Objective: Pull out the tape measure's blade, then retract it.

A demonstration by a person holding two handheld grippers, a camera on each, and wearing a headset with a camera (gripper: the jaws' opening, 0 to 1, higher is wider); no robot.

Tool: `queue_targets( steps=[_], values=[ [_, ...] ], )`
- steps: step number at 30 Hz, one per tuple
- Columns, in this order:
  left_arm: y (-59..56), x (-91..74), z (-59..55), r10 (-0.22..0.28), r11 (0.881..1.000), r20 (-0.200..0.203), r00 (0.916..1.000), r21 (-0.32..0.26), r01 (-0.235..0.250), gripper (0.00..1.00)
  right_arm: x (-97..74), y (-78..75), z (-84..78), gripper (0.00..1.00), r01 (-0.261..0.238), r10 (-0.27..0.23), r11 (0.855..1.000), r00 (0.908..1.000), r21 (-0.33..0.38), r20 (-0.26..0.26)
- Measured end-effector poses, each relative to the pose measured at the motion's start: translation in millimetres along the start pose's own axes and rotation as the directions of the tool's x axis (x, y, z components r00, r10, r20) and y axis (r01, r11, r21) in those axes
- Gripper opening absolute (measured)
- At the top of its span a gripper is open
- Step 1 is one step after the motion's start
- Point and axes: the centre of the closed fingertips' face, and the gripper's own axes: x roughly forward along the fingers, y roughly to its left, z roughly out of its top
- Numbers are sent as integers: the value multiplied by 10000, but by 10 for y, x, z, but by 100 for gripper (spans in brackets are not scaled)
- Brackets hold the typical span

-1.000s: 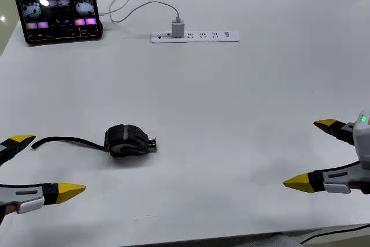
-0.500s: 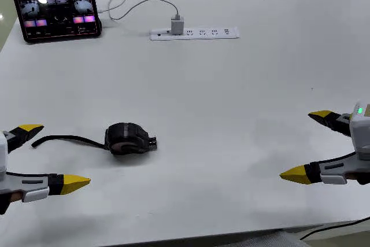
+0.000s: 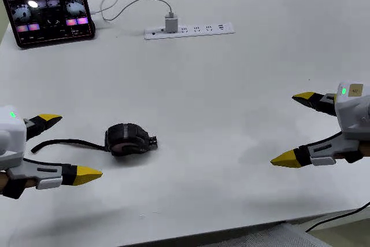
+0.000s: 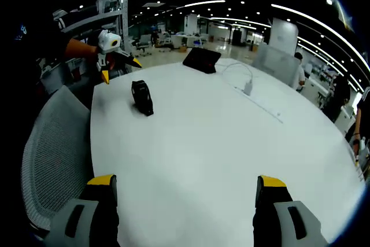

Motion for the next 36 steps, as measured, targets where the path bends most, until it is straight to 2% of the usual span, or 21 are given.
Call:
queue_targets(
  steps=[7,14,18,21,25,32,36],
  values=[
    [-10,127,41,-367,9984,-242,9990,413,376,99,110,31,82,99,-238,236,9996,9997,-157,-83],
    [34,220,32,-617,9922,-761,9952,1033,695,99,260,56,190,99,-531,527,9977,9985,-426,-112],
    [50,277,17,-792,9913,-1092,9909,964,898,99,387,90,299,99,-693,685,9954,9976,-656,-132],
    [28,320,29,-991,9869,-1135,9886,1159,1122,99,502,100,355,99,-869,853,9907,9962,-1052,-188],
    [29,399,13,-1232,9813,-1272,9842,1325,1399,99,647,104,452,99,-1085,1081,9872,9941,-1169,-94],
    [49,498,85,-1291,9792,-1346,9825,1390,1477,99,841,141,574,99,-1461,1461,9780,9892,-1489,-110],
    [48,557,129,-1309,9739,-1377,9818,1675,1533,98,937,170,673,99,-1667,1680,9703,9858,-1754,-75]
  ],
)
